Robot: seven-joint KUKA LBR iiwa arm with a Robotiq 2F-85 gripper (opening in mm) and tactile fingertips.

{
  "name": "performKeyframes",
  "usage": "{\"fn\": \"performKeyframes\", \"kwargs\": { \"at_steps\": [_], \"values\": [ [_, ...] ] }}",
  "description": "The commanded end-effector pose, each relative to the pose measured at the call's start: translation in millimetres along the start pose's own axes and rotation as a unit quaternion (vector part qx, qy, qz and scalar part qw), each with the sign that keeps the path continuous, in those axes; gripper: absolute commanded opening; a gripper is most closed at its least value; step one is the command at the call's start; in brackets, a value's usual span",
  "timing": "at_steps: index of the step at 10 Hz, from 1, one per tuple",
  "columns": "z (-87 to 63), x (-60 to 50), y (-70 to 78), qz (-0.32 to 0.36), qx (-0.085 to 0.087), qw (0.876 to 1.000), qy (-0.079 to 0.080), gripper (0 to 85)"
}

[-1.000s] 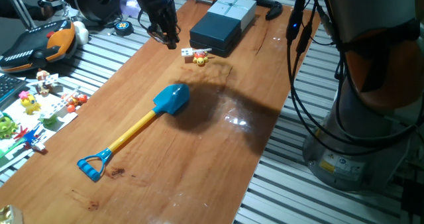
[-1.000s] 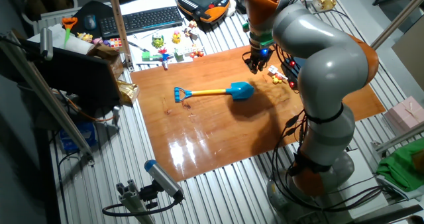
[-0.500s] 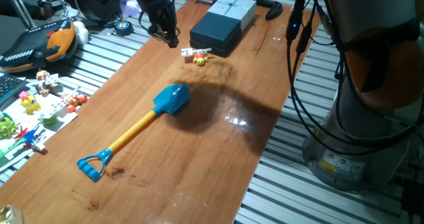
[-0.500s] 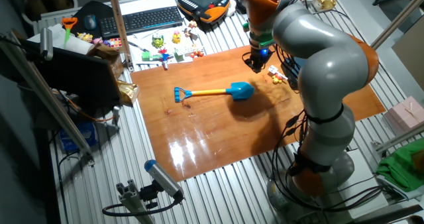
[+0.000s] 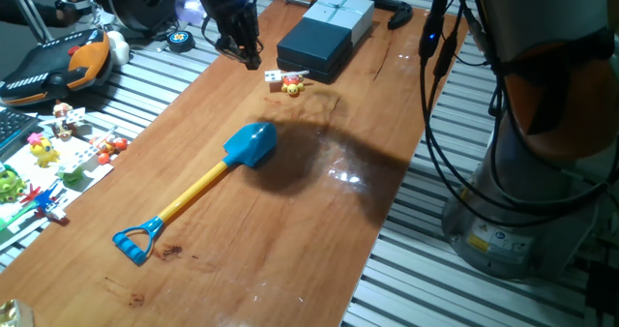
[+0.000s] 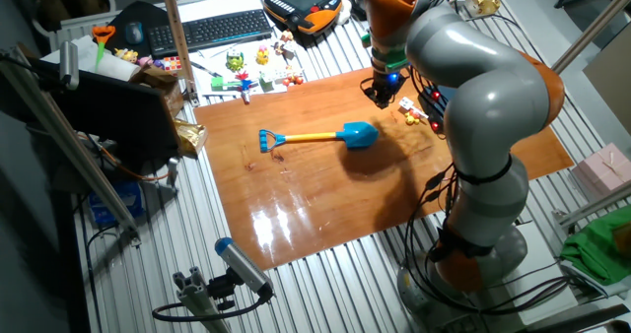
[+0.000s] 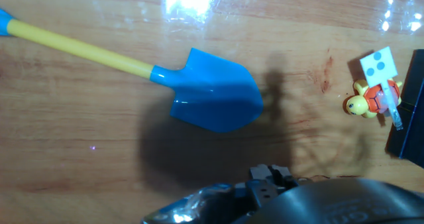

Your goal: Use a shovel to scoop up an object

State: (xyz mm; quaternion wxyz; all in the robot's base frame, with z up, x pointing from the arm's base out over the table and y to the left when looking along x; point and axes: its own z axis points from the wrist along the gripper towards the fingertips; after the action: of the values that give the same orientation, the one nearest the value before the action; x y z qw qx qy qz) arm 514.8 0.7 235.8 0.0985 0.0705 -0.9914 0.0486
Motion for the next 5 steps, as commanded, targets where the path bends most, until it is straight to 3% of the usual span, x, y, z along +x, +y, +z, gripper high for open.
{"fn": "performKeyframes", "kwargs": {
  "at_steps": [1, 2, 3, 5],
  "values": [
    [0.0, 0.0, 0.0, 0.009, 0.0, 1.0, -0.001, 0.7],
    [0.0, 0.0, 0.0, 0.057, 0.002, 0.997, -0.041, 0.7],
    [0.0, 0.0, 0.0, 0.096, -0.014, 0.995, -0.012, 0.7],
    [0.0, 0.0, 0.0, 0.149, -0.034, 0.988, 0.023, 0.7]
  ]
}}
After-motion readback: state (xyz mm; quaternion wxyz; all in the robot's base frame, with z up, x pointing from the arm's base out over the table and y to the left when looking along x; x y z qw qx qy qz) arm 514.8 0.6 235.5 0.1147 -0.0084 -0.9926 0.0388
